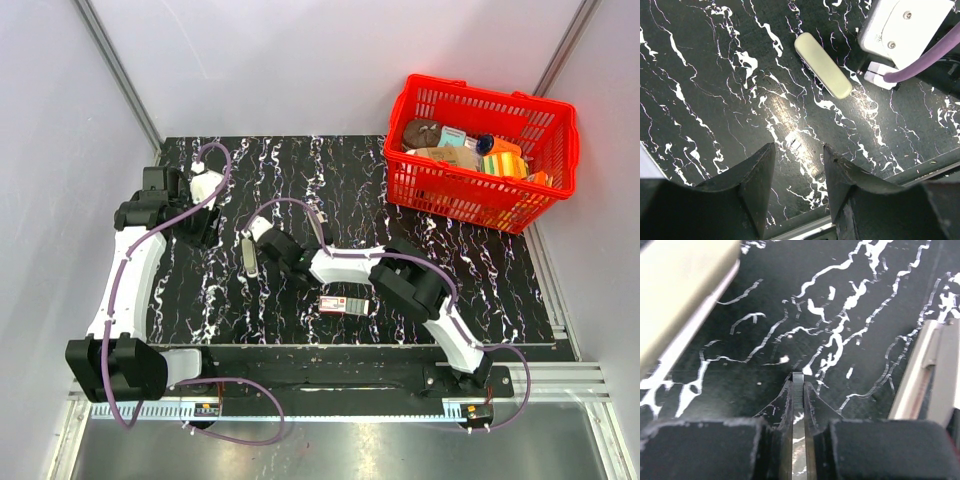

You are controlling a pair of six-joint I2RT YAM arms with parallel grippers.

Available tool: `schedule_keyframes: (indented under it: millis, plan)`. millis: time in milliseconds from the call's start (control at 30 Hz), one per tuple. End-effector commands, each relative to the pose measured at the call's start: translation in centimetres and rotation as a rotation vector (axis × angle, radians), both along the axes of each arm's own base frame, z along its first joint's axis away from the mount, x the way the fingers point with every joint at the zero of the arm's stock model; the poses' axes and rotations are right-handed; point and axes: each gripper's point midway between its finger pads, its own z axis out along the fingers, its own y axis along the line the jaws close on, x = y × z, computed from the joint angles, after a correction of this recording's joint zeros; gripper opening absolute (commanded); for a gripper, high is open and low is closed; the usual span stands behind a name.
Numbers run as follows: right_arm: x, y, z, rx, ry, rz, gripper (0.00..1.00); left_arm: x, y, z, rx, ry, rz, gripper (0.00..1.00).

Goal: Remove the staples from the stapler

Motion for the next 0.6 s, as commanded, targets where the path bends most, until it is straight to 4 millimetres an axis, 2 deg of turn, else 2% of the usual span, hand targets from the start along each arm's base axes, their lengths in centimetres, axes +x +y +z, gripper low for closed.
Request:
schedule_keyframes:
  millis: [0, 167, 267, 367, 433, 567]
  plan:
    - [2.5, -1.5, 4.3, -0.022, -0.177, -0.055, 0.10, 0.9, -0.2, 1.5, -0.023, -0.048, 0.005, 0.48]
    - [1.9, -1.2, 4.0, -0.087, -0.228, -0.031, 0.14, 0.9, -0.2, 1.1, -0.019, -0.044, 0.007, 0.48]
    - [1.1, -0.8, 3.8, -0.095, -0.216, -0.022, 0.37, 1.0, -0.3, 1.1, -0.028, -0.039, 0.009, 0.48]
    - [0.0, 0.3, 5.0, 0.014, -0.144, -0.017, 0.58, 1.2, -0.2, 1.0, -0.025, -0.037, 0.007, 0.48]
    - [-1.2, 0.4, 5.6, 0.059, -0.079, -0.004, 0.61, 1.4, -0.2, 1.0, -0.024, -0.036, 0.006, 0.48]
    - [-2.5, 0.5, 8.6, 0.183, -0.050, -0.001, 0.59, 2.0, -0.8, 1.1, -0.038, -0.029, -0.010, 0.48]
